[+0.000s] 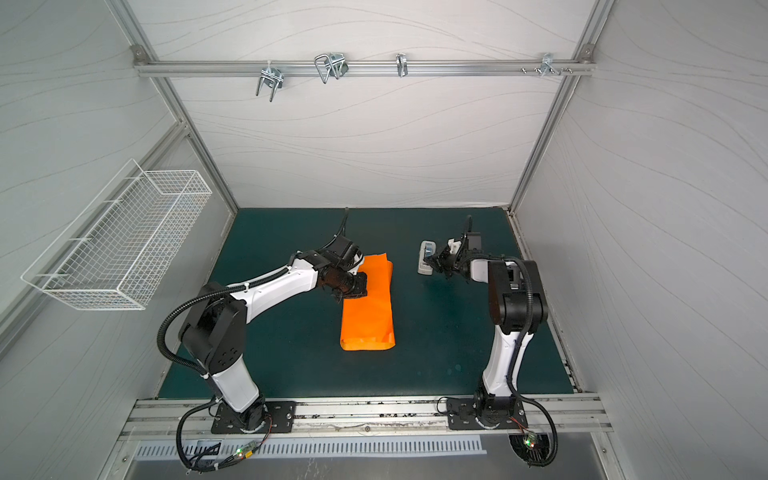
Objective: Wrap a gift box in wrapping paper
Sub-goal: Tear off the tape with the cutter.
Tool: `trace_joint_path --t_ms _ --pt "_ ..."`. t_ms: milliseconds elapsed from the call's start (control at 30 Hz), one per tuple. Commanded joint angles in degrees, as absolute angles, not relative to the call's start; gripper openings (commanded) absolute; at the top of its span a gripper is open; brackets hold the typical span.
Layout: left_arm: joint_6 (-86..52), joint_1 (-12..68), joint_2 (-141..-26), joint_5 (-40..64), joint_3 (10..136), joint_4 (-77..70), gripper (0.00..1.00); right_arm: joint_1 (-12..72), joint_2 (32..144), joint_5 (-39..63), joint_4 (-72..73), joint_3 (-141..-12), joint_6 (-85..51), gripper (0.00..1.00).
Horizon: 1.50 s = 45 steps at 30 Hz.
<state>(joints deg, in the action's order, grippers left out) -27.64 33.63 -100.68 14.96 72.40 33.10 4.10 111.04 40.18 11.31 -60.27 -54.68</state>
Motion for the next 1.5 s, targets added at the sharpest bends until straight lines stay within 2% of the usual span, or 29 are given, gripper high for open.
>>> trace_joint_path --t_ms 0,733,1467 --pt "-27.2 33.4 -101.9 11.9 71.3 35.7 0.11 4.4 107.4 42.6 10.2 -59.2 -55.2 0.0" --pt "-27.3 33.4 -101.3 11.8 70.9 35.7 0.1 6.4 105.2 42.5 13.2 -50.1 -54.0 0.0" --pt "-27.2 33.4 -101.7 11.6 71.4 36.0 0.1 6.3 112.6 36.0 10.8 -51.7 -56.3 0.0"
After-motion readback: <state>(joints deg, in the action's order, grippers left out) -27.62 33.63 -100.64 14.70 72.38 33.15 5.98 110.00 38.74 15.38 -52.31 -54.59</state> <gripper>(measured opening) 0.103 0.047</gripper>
